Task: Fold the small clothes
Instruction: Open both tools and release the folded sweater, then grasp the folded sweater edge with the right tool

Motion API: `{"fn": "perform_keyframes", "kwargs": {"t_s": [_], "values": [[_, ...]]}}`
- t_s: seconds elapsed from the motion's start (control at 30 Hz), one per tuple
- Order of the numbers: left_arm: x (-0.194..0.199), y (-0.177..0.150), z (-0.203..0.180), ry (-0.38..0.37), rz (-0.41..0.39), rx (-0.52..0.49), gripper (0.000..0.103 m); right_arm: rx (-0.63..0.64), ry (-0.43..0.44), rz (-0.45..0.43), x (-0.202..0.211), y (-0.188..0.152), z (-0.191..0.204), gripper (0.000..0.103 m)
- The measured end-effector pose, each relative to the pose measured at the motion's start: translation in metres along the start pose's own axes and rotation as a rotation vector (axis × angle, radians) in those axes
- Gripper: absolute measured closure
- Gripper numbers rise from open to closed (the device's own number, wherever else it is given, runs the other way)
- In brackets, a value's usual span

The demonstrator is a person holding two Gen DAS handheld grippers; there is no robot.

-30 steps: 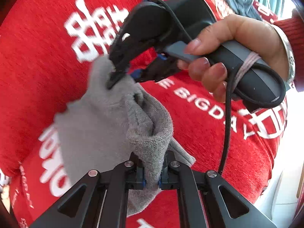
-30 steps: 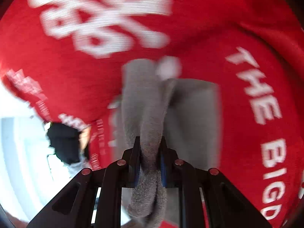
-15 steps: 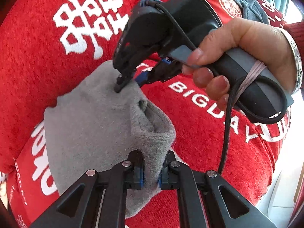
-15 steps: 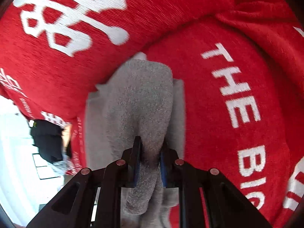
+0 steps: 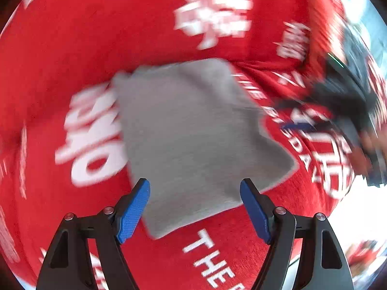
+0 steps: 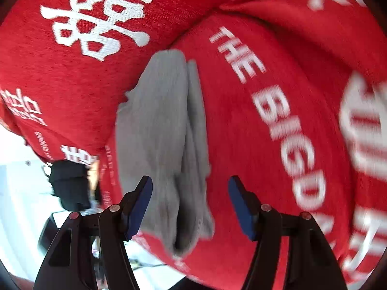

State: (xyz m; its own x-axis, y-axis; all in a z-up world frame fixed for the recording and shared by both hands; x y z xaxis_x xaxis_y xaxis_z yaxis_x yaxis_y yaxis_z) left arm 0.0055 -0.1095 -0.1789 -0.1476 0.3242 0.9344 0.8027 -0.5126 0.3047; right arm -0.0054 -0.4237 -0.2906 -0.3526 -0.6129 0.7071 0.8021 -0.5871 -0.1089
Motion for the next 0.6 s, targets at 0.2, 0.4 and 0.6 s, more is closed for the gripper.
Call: {"fn": "perform_keyframes", "kwargs": {"t_s": [0.2,0.4,0.6], "values": [[-0.039,-0.014,0.065,-0.171,0.137,0.317,0.025,-0.090,0.156,-0.001,-0.004,-0.053,-0.002,0.034],[-0.070,-0.023,0.064,-0.303,0.212,0.386,0.047,-0.181,0.138,-0.041,-0.038,-0.062,-0.001,0.089],[-0.052,-0.014,0.066,-0.322,0.153,0.264,0.081,-0.107,0.191,-0.096,-0.024,-0.069,0.029,0.089]]}}
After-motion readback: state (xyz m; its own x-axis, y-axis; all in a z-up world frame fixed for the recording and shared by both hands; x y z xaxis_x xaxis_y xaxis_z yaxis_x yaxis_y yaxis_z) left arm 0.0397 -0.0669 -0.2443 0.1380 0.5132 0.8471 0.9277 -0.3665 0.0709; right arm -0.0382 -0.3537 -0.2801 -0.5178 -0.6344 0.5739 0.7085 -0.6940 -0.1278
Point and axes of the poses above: each gripper's, at about its wrist camera, not at the fingertips, and x roughly against the way its jaws point, z to its left, y to its top, the point moved 4 cm from there along -x, roughly the way its jaws point
